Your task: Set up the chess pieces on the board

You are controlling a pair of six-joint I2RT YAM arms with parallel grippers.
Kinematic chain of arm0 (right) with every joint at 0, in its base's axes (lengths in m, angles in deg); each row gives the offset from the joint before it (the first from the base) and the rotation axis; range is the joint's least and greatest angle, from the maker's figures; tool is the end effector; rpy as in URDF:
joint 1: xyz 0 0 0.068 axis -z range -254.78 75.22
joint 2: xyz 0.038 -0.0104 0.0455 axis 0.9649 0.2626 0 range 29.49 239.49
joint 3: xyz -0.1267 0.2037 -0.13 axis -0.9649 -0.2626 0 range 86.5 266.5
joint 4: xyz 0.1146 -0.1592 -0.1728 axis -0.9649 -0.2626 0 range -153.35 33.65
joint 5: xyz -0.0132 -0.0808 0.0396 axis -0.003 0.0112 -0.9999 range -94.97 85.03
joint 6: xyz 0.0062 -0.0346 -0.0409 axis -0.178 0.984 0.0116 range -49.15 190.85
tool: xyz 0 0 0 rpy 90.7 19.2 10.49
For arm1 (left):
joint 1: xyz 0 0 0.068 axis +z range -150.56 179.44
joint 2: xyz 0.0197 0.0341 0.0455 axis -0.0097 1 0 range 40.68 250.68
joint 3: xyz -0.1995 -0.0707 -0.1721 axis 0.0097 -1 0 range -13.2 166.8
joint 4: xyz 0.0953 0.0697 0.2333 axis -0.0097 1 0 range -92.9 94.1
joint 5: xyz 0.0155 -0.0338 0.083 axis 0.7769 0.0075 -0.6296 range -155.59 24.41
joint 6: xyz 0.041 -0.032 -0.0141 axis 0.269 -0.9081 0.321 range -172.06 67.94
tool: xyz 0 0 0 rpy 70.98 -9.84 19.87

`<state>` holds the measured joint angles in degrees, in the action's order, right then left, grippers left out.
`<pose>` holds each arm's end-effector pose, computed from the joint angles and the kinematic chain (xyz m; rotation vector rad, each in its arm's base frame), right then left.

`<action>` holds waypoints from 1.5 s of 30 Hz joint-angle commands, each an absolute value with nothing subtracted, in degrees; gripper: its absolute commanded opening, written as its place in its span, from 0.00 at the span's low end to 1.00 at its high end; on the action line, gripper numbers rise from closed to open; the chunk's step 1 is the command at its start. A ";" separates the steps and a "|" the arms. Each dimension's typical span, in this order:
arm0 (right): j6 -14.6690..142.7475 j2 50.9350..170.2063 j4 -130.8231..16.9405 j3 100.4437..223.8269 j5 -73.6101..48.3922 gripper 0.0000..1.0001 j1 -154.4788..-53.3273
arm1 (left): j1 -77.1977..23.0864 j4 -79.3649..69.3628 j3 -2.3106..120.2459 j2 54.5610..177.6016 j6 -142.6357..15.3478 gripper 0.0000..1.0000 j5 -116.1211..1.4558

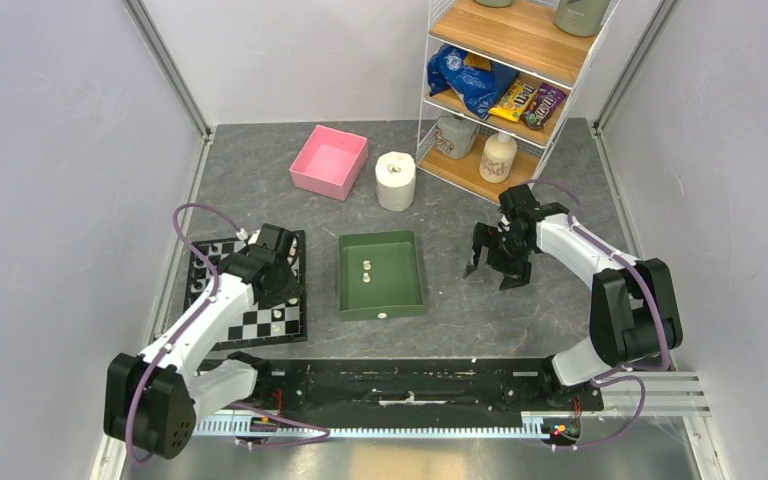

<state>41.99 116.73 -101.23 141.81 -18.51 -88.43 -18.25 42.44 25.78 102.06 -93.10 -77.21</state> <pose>0.2620 0.0722 0.1928 0.3538 2.9585 0.4546 0.1776 -0.0492 0.2065 -0.6004 2.6386 -0.0210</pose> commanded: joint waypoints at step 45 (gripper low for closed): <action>42.68 114.26 -101.43 141.49 -18.31 0.99 -88.22 | -40.30 30.23 56.89 139.20 -91.39 0.57 -77.92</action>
